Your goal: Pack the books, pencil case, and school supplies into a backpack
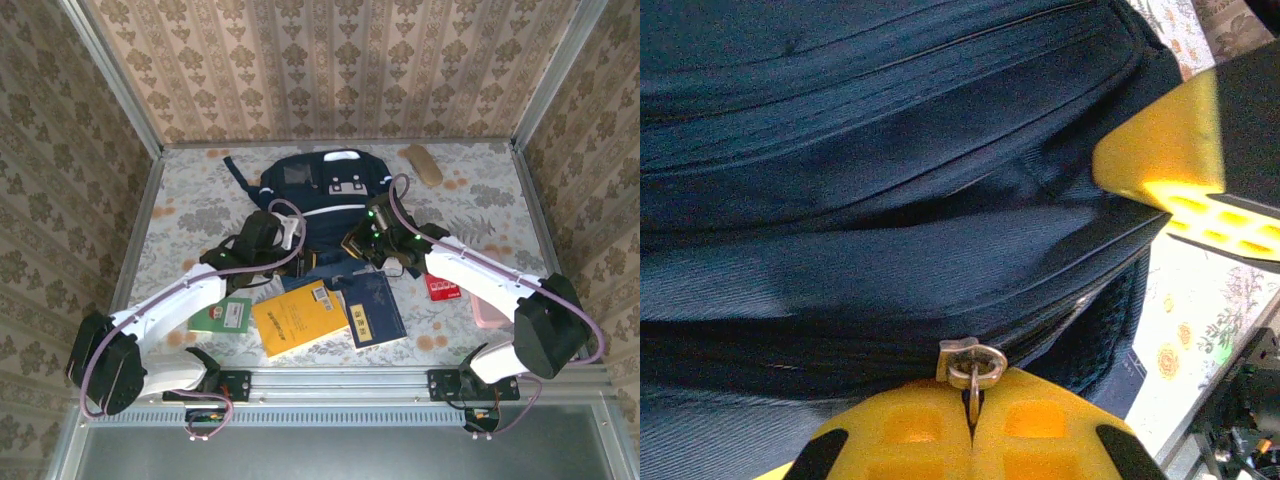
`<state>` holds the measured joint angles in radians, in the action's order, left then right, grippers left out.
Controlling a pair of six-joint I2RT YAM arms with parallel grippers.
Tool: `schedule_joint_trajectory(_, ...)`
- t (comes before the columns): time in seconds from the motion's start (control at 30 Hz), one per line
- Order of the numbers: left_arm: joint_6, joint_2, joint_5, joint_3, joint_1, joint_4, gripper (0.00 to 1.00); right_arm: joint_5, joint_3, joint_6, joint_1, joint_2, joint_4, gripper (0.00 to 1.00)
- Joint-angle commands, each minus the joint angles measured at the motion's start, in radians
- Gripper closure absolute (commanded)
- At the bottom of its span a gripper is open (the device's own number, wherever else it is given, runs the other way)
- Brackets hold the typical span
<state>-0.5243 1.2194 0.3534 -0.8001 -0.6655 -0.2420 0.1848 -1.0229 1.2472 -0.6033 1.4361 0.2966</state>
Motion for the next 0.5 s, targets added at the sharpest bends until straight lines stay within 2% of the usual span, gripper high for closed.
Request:
schedule_joint_trajectory(0.0, 0.000, -0.045, -0.055, 0.019, 0.067, -0.042, 1.00, -0.144, 0.001, -0.093, 0.059, -0.079, 0.138, 1.00)
schedule_joint_trajectory(0.2, 0.020, -0.039, -0.026, 0.016, 0.081, -0.061, 1.00, -0.136, -0.005, -0.154, 0.099, -0.086, 0.168, 1.00)
schedule_joint_trajectory(0.47, 0.036, -0.004, -0.009, 0.012, 0.092, -0.072, 1.00, -0.060, -0.055, -0.281, 0.203, -0.064, 0.206, 1.00)
